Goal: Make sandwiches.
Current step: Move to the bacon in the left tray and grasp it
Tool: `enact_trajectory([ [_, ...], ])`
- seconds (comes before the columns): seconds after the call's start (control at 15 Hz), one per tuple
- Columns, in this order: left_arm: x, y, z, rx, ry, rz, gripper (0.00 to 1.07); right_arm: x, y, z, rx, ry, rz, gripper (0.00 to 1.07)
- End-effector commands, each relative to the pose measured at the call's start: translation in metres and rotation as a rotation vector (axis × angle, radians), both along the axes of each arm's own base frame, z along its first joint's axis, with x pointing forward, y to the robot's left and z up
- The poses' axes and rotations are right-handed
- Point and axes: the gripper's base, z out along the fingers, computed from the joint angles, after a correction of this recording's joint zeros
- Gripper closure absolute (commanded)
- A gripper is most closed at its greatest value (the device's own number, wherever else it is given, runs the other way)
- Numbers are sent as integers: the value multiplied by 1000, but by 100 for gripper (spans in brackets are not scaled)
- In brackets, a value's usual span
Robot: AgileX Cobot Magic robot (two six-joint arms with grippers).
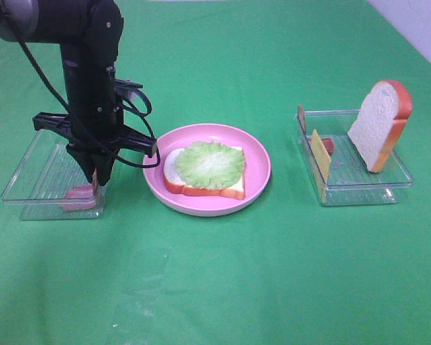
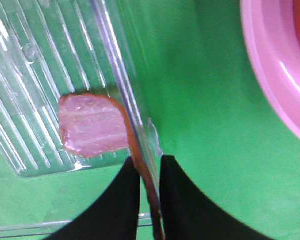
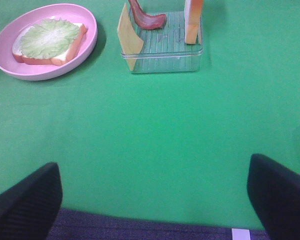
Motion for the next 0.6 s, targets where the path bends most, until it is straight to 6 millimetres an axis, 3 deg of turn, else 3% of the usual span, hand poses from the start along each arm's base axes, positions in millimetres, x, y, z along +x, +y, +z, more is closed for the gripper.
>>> enact_trajectory([
  [0.07, -3, 1, 0, 19, 29, -3, 103, -1, 0, 0, 1, -21, 4, 12],
  [0.6, -3, 1, 0, 20, 25, -1, 107, -1, 0, 0, 1, -21, 4, 12],
])
